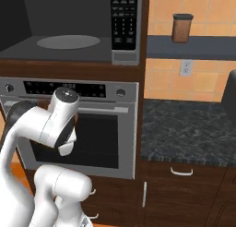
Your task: Pick the tomato from the sink and place it in the bowl. Then pick the bowl and place it in the microwave. Then close the microwave door and press the start button.
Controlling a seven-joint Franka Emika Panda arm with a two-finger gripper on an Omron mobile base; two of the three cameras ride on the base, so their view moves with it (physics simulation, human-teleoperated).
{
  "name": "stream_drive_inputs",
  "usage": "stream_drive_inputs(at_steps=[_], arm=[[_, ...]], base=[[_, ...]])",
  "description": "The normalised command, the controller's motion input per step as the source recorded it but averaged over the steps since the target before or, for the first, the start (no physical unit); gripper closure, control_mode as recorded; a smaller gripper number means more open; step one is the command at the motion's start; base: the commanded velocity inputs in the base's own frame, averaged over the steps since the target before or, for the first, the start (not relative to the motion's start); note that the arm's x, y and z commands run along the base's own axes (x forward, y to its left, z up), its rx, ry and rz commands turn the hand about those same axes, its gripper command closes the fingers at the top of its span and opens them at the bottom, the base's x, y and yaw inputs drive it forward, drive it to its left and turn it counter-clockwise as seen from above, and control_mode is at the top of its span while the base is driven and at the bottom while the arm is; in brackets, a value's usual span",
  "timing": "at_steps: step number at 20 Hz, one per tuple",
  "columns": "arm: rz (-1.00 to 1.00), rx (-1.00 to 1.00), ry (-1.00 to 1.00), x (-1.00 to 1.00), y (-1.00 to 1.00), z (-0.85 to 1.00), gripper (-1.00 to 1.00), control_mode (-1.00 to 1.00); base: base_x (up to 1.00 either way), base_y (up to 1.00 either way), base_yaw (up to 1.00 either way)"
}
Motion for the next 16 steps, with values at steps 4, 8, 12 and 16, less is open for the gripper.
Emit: stream_drive_inputs(at_steps=[4,8,12,16], arm=[[-0.07,0.01,-0.18,-0.13,0.01,1.0,1.0,-1.0],[-0.19,0.0,-0.15,0.01,0.13,0.96,1.0,-1.0],[-0.18,0.01,-0.09,0.12,0.06,0.88,1.0,-1.0],[-0.14,0.01,0.0,0.13,0.0,0.72,1.0,-1.0]], base=[[0.0,0.0,0.0],[0.0,0.0,0.0],[0.0,0.0,0.0],[0.0,0.0,0.0]])
